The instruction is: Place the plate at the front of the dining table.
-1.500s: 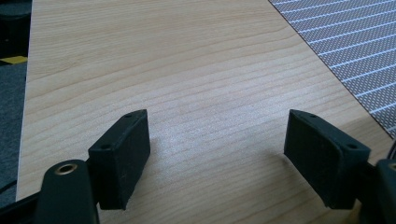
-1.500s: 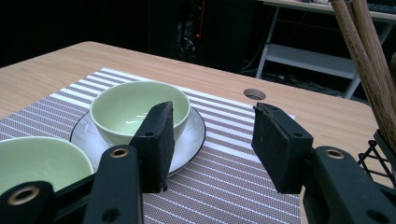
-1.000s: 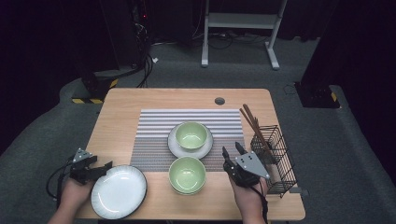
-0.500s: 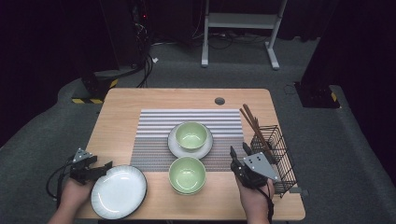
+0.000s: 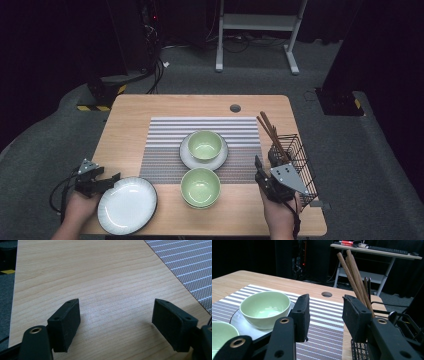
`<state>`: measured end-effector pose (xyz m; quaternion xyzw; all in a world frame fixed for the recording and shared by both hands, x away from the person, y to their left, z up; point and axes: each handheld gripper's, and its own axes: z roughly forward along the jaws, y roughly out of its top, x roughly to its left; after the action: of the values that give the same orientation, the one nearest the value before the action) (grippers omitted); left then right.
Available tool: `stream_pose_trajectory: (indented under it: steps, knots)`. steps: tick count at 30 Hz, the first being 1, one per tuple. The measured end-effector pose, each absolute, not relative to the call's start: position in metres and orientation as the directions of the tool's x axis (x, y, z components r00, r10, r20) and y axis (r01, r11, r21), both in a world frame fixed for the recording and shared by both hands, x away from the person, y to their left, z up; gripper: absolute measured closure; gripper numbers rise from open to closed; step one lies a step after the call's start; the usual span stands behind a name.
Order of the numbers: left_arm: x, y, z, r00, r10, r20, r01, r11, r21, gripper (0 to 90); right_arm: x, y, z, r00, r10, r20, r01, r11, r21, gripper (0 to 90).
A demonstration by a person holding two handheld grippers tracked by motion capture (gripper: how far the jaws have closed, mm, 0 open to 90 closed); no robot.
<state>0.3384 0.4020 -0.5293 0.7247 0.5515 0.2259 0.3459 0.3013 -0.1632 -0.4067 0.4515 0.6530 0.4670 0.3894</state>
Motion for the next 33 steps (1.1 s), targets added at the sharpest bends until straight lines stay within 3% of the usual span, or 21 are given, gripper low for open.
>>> stream_pose_trajectory:
  steps: [33]
  knots:
    - [0.338,0.402,-0.529,0.288,0.956,-0.053,0.643,-0.153,0.750,23.0,0.294,-0.186,-0.389,-0.238,0.968,-0.085,0.182,0.131,0.974,59.3]
